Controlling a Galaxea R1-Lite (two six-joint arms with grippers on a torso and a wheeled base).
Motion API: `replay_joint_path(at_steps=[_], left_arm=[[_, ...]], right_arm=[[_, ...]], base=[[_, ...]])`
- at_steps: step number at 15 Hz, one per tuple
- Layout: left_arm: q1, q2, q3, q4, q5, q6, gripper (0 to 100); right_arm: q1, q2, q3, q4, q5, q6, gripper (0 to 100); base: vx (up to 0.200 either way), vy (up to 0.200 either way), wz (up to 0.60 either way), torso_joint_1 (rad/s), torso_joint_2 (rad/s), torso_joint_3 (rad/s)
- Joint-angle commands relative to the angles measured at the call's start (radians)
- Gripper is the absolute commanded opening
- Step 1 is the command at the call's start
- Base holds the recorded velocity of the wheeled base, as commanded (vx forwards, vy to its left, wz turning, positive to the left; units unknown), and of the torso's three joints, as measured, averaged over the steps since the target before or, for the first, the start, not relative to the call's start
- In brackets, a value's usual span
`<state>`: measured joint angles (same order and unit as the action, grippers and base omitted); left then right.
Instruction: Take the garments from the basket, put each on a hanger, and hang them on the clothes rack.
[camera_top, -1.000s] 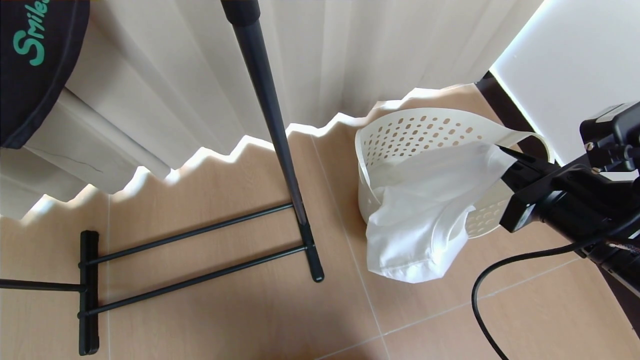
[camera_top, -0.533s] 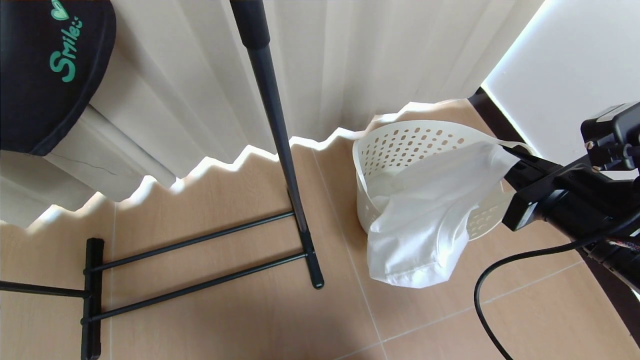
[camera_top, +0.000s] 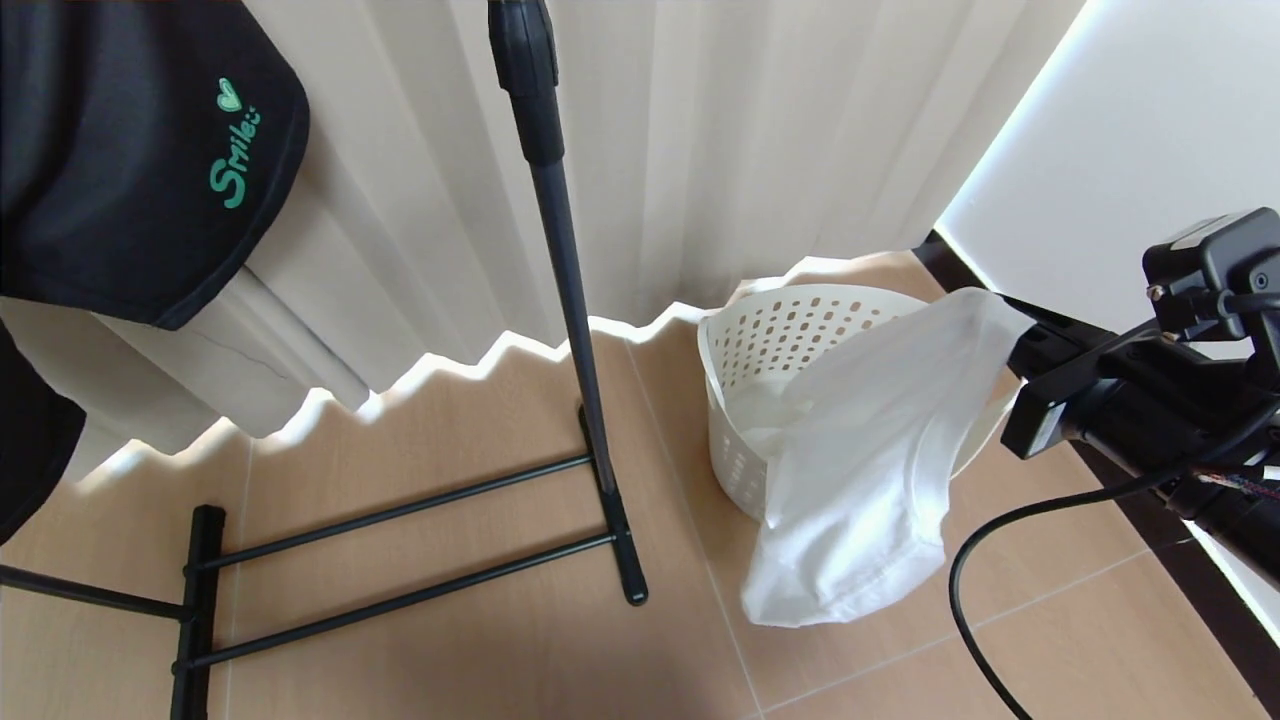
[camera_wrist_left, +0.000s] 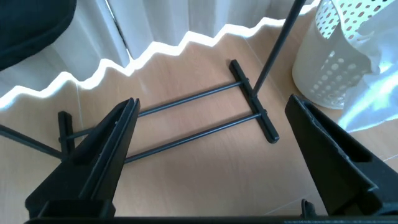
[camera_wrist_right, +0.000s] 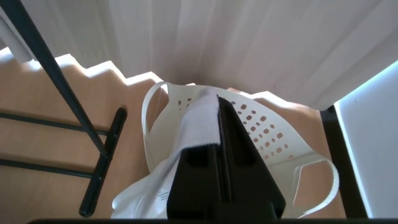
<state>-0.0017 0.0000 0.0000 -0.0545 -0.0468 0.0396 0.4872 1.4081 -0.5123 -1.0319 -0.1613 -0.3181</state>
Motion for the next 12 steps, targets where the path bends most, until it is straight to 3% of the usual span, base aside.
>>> replay_joint_path(at_steps=[1,5,12], left_arm=[[0.0,0.0,0.0,-0.001,-0.001,0.0,100],[0.0,0.0,0.0,-0.001,-0.001,0.0,100],[0.0,0.0,0.0,-0.001,0.001,0.0,100]], right_arm=[[-0.006,0.003,0.0,-0.002,0.0,-0.001,0],[-0.006,-0.003,0.003,0.006,0.0,-0.009,0],[-0.006,-0.006,0.018,0.003,0.0,-0.022,0]], base=[[0.0,0.0,0.0,0.002,0.0,0.212],[0.0,0.0,0.0,0.005,-0.21,-0.011],[0.0,0.0,0.0,0.074,-0.44,-0.327]])
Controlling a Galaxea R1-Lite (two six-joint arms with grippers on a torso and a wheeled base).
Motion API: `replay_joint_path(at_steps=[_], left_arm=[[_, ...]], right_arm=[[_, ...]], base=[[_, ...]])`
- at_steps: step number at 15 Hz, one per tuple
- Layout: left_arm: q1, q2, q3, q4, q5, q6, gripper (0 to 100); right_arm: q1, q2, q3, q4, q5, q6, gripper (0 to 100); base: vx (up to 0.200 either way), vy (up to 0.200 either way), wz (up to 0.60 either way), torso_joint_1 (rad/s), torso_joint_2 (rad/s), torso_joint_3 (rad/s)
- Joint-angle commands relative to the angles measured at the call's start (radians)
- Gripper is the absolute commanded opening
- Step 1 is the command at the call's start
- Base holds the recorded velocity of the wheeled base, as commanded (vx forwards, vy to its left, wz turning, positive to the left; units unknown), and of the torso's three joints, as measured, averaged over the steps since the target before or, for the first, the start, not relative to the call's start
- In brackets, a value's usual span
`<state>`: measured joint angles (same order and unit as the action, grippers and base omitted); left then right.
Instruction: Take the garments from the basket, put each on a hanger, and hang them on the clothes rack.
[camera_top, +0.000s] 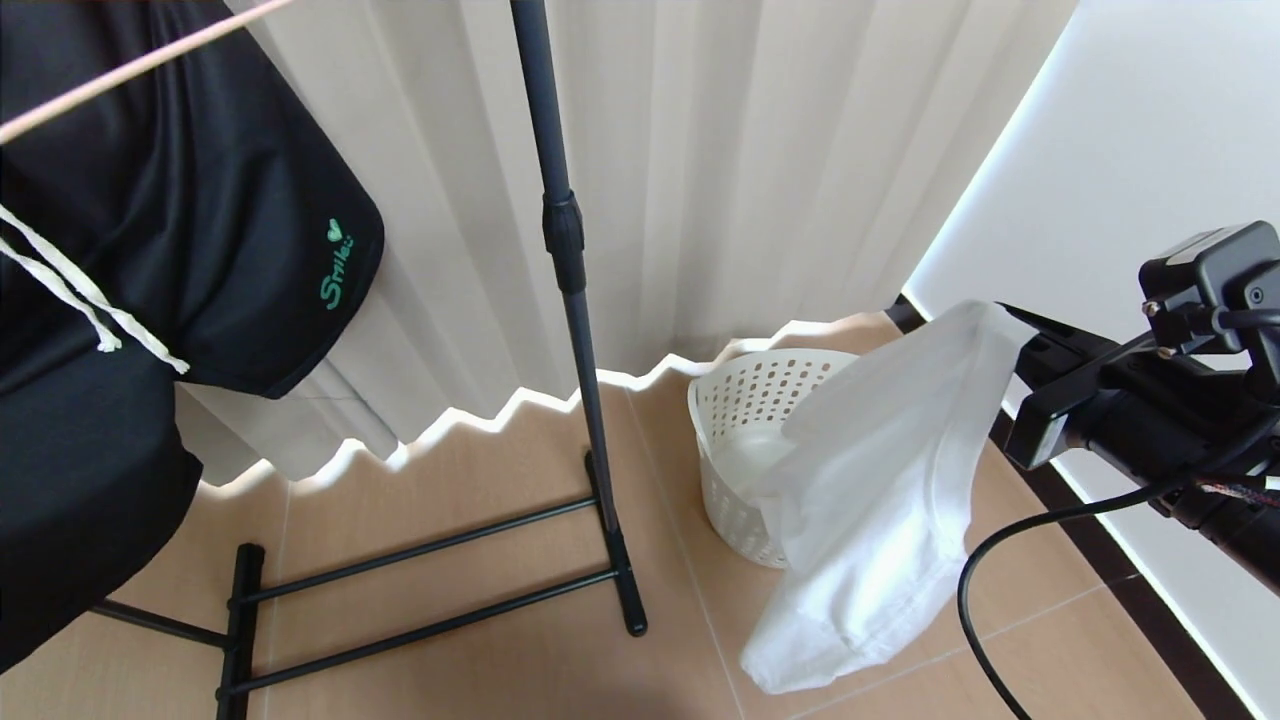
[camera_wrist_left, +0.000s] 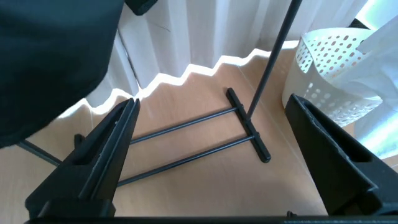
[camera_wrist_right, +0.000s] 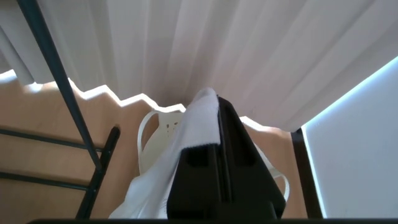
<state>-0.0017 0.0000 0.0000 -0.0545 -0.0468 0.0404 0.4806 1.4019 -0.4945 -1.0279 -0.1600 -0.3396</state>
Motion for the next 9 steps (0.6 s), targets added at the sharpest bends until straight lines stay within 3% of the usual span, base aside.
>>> replay_joint_path(at_steps=[1,4,9], left_arm=[[0.0,0.0,0.0,-0.001,-0.001,0.001,100],[0.0,0.0,0.0,-0.001,-0.001,0.001,100],[0.0,0.0,0.0,-0.001,-0.001,0.001,100]], right_arm=[[0.001,0.0,-0.001,-0.001,0.0,0.001,0],[0.001,0.0,-0.001,-0.003,0.0,0.001,0],[0.001,0.002,-0.001,-0.004,0.0,0.001,0]], base=[[0.0,0.0,0.0,0.11,-0.47,-0.354],[0.0,0.0,0.0,0.142,-0.49,-0.269],[0.0,0.0,0.0,0.165,-0.5,-0.152]])
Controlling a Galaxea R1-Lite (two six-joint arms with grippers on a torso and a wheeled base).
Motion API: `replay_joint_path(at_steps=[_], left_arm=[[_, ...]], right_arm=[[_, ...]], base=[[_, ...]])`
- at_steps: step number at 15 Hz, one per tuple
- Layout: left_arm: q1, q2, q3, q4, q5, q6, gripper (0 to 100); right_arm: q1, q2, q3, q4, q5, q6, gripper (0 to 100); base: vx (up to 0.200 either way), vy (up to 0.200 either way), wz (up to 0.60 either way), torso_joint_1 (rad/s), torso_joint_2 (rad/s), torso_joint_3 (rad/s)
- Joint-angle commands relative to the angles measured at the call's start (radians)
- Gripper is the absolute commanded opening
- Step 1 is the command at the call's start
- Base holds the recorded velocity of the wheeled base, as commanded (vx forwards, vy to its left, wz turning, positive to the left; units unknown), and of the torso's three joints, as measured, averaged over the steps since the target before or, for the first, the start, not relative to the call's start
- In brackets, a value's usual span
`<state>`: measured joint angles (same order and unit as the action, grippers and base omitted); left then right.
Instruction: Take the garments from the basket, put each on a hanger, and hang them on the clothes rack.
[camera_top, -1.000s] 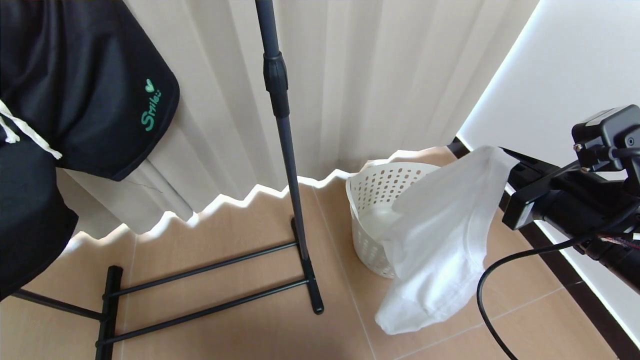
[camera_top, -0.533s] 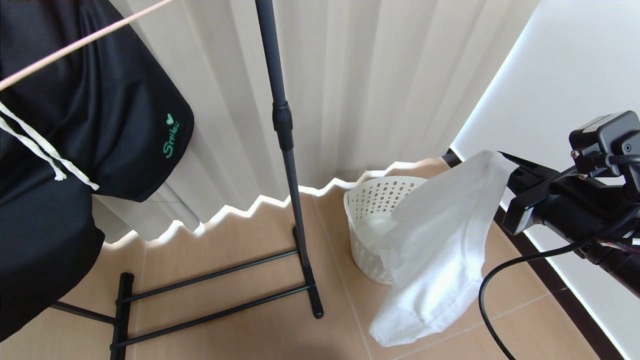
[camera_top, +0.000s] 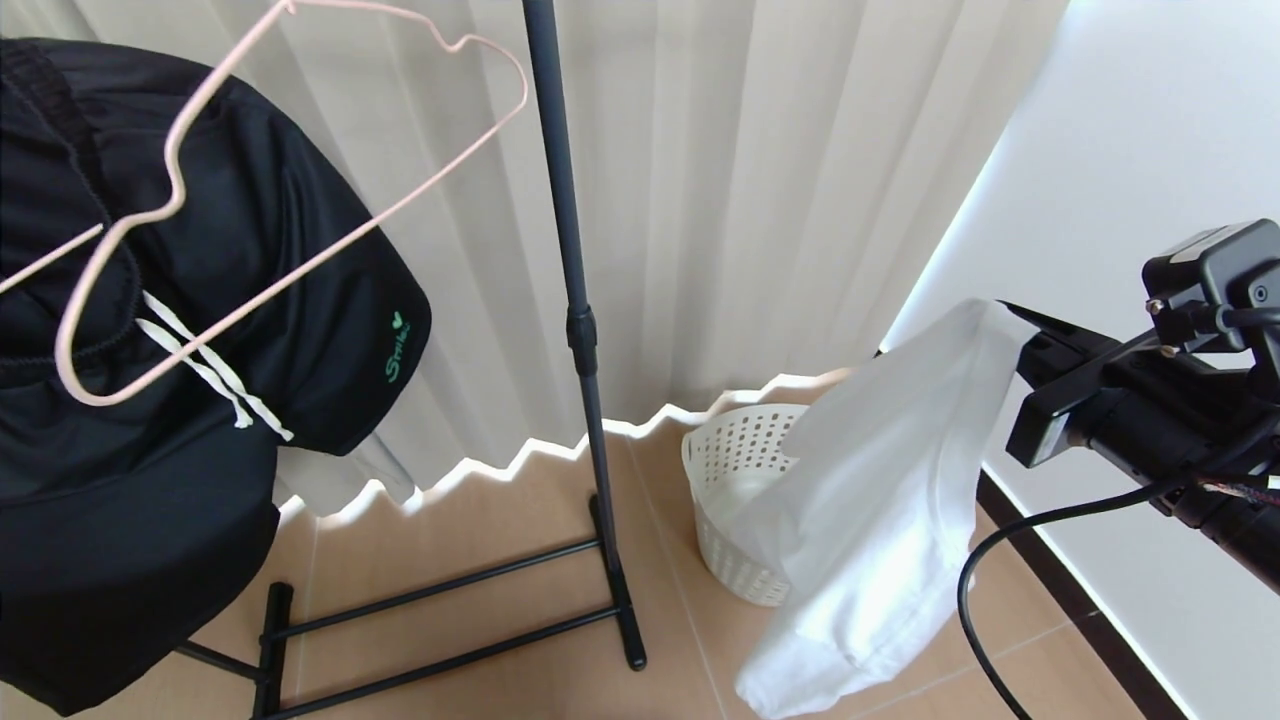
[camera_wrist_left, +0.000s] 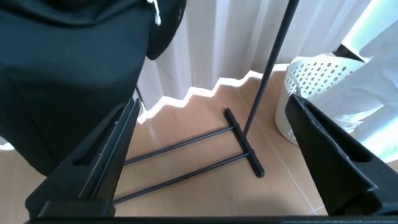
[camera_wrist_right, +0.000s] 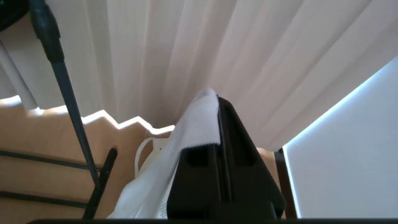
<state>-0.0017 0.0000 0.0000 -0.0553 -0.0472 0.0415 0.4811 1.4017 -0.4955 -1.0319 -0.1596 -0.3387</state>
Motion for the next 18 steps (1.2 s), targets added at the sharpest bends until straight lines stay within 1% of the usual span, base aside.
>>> replay_joint_path(at_steps=[1,9,13,15,18], left_arm=[[0.0,0.0,0.0,0.0,0.0,0.0,100],[0.0,0.0,0.0,0.0,0.0,0.0,100],[0.0,0.0,0.0,0.0,0.0,0.0,100],[0.0,0.0,0.0,0.0,0.0,0.0,100],[0.0,0.0,0.0,0.0,0.001,0.0,100]], right_arm=[[-0.001,0.002,0.0,0.0,0.0,0.0,0],[0.001,0.002,0.003,0.0,0.0,0.0,0],[0.001,-0.007,0.02,-0.005,0.04,0.0,0],[0.001,-0.007,0.022,-0.004,0.045,0.0,0],[-0.001,-0.006,0.011,-0.004,0.04,-0.002,0]], base=[[0.0,0.0,0.0,0.193,-0.51,-0.144],[0.0,0.0,0.0,0.223,-0.56,-0.136],[0.0,0.0,0.0,0.226,-0.53,-0.113],[0.0,0.0,0.0,0.137,-0.26,0.042],[0.0,0.0,0.0,0.019,-0.03,0.134]])
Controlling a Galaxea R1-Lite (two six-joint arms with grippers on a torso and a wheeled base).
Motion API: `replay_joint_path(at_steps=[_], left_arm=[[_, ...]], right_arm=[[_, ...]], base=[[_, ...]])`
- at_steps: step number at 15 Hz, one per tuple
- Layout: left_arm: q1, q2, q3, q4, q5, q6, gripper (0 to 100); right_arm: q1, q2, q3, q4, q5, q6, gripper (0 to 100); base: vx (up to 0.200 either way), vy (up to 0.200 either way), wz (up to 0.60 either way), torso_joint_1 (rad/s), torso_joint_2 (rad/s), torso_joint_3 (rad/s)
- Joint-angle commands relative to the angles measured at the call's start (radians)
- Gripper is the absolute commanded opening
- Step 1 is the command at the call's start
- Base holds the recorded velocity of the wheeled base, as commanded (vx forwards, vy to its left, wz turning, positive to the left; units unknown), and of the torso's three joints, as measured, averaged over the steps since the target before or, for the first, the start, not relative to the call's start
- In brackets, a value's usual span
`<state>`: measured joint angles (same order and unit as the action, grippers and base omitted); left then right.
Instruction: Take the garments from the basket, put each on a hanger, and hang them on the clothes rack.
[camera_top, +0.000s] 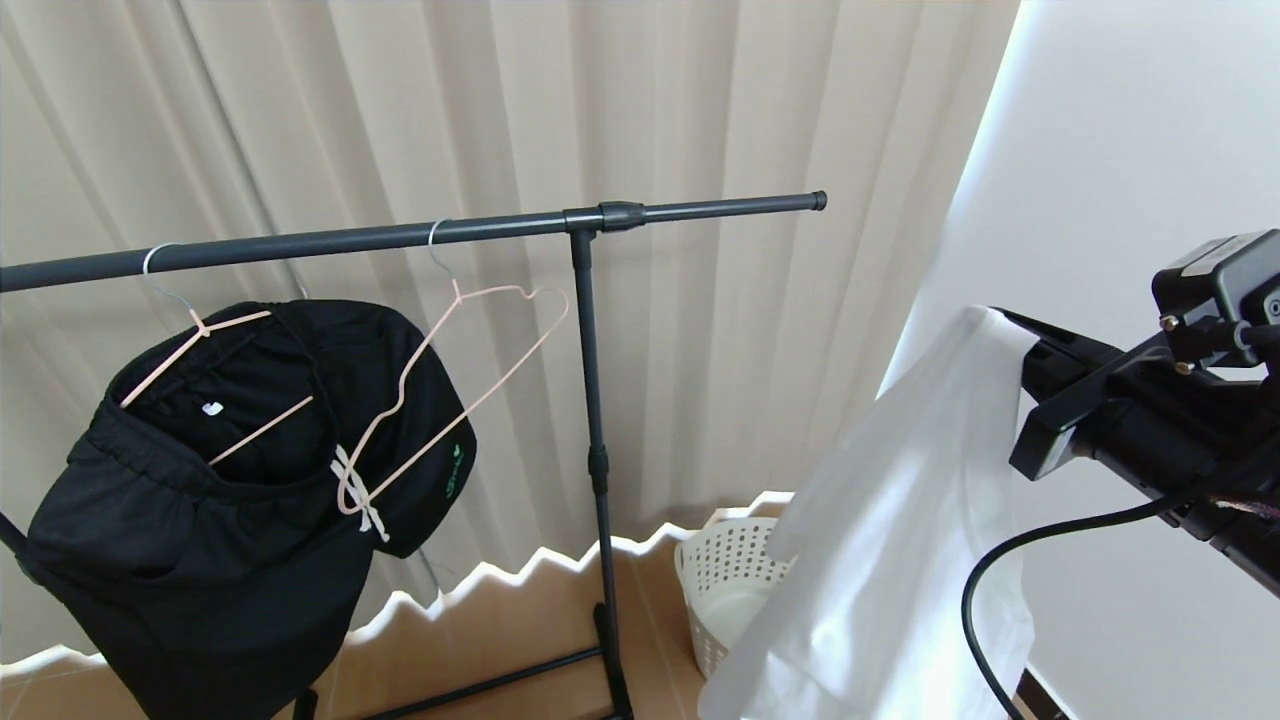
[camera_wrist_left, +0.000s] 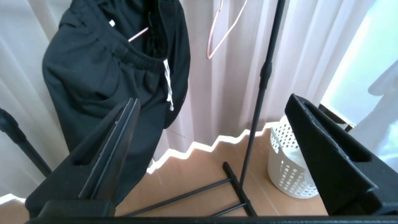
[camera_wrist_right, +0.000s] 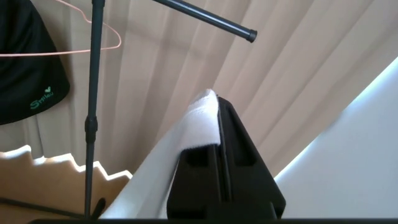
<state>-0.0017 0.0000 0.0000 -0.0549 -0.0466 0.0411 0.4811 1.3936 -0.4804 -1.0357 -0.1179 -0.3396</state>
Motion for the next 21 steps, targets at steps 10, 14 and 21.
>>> replay_joint_path(at_steps=[10,14,21], left_arm=[[0.0,0.0,0.0,0.0,0.001,0.0,100],[0.0,0.0,0.0,0.0,0.001,-0.001,100],[0.0,0.0,0.0,-0.003,0.001,0.005,100]], right_arm=[[-0.045,0.005,-0.003,0.0,0.003,-0.021,0],[-0.045,0.005,0.005,-0.001,0.004,-0.03,0],[-0.047,-0.004,0.008,-0.001,0.018,-0.035,0]], base=[[0.0,0.0,0.0,0.101,-0.23,-0.116],[0.0,0.0,0.0,0.162,-0.35,-0.192],[0.0,0.0,0.26,0.01,-0.01,-0.007]])
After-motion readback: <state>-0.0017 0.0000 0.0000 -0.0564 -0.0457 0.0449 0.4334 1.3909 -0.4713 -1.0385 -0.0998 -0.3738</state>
